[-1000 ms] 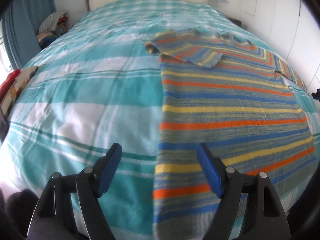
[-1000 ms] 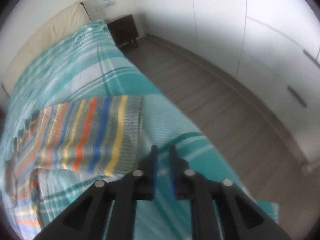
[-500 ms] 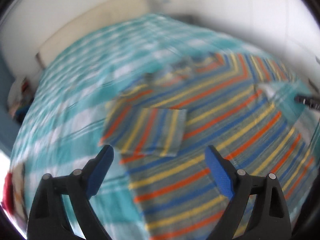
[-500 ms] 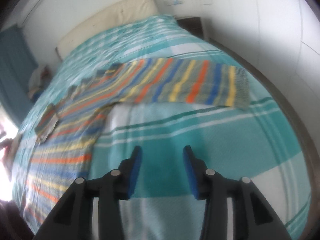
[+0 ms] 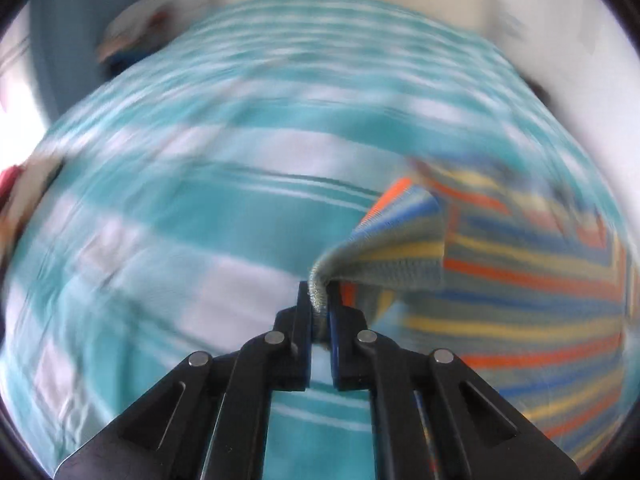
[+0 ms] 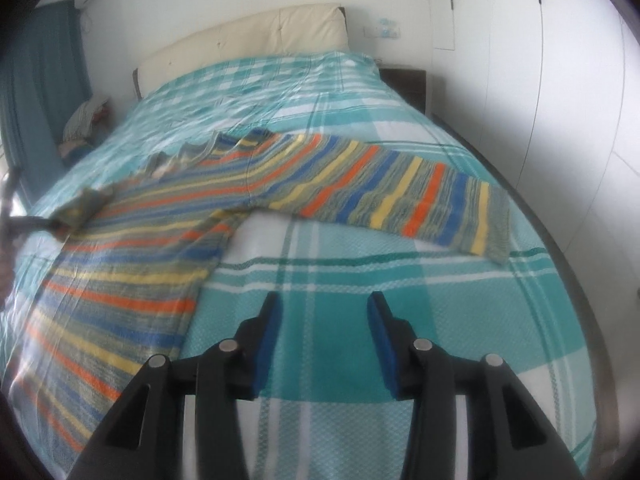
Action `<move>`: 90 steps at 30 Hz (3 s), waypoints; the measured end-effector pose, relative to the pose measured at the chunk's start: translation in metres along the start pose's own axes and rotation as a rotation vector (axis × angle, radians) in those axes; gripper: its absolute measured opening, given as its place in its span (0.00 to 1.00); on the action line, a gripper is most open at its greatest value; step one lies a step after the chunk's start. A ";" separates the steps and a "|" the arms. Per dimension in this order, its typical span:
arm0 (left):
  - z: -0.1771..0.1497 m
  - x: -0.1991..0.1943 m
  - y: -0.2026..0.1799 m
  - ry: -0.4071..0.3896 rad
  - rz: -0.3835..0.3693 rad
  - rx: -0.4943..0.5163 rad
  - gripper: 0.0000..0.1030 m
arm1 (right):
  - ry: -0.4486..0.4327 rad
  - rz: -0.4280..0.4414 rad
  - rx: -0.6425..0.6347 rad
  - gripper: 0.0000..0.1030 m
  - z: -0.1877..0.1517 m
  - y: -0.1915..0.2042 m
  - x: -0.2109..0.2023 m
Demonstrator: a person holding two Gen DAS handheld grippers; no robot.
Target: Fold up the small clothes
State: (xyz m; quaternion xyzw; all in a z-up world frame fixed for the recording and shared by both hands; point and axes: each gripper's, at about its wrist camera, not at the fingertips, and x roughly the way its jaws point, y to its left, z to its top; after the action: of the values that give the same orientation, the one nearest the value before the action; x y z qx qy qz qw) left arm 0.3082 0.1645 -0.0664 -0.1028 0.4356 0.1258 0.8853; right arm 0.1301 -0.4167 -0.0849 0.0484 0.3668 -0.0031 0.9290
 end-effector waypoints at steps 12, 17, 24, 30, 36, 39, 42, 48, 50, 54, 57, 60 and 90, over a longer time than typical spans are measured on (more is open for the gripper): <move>-0.036 0.044 0.129 0.126 -0.006 -0.300 0.07 | 0.088 -0.014 -0.005 0.43 -0.006 0.003 0.026; -0.041 0.036 0.169 0.102 -0.075 -0.429 0.12 | 0.092 -0.018 0.011 0.43 -0.007 -0.003 0.027; -0.062 -0.010 0.188 0.076 0.062 -0.481 0.40 | 0.093 -0.021 0.004 0.49 -0.006 -0.001 0.027; -0.084 -0.050 0.099 -0.028 -0.060 -0.232 0.86 | -0.009 -0.126 -0.030 0.58 -0.004 0.001 0.010; -0.107 -0.022 0.043 0.012 -0.047 -0.027 0.88 | 0.049 -0.152 0.009 0.63 -0.010 -0.010 0.025; -0.110 -0.004 0.043 0.061 -0.007 -0.043 0.89 | 0.048 -0.143 0.016 0.69 -0.012 -0.013 0.028; -0.105 0.002 0.042 0.078 -0.026 -0.034 0.98 | 0.059 -0.132 0.016 0.75 -0.015 -0.014 0.035; -0.107 0.008 0.035 0.094 0.020 0.020 0.99 | 0.061 -0.120 0.015 0.80 -0.016 -0.013 0.037; -0.107 0.009 0.038 0.097 0.007 0.013 1.00 | 0.061 -0.117 0.015 0.80 -0.016 -0.013 0.038; -0.108 0.012 0.039 0.099 -0.013 0.019 1.00 | 0.061 -0.117 0.011 0.82 -0.016 -0.012 0.039; -0.110 0.013 0.037 0.101 0.002 0.035 1.00 | 0.062 -0.119 0.008 0.83 -0.016 -0.011 0.040; -0.111 0.013 0.033 0.106 0.023 0.060 1.00 | 0.062 -0.119 0.007 0.83 -0.017 -0.011 0.040; -0.112 0.011 0.032 0.096 0.027 0.073 1.00 | 0.070 -0.119 -0.003 0.87 -0.017 -0.009 0.043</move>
State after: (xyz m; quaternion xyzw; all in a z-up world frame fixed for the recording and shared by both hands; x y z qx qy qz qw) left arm 0.2209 0.1637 -0.1442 -0.0705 0.4834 0.1168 0.8647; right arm 0.1492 -0.4223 -0.1274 0.0251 0.4012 -0.0562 0.9139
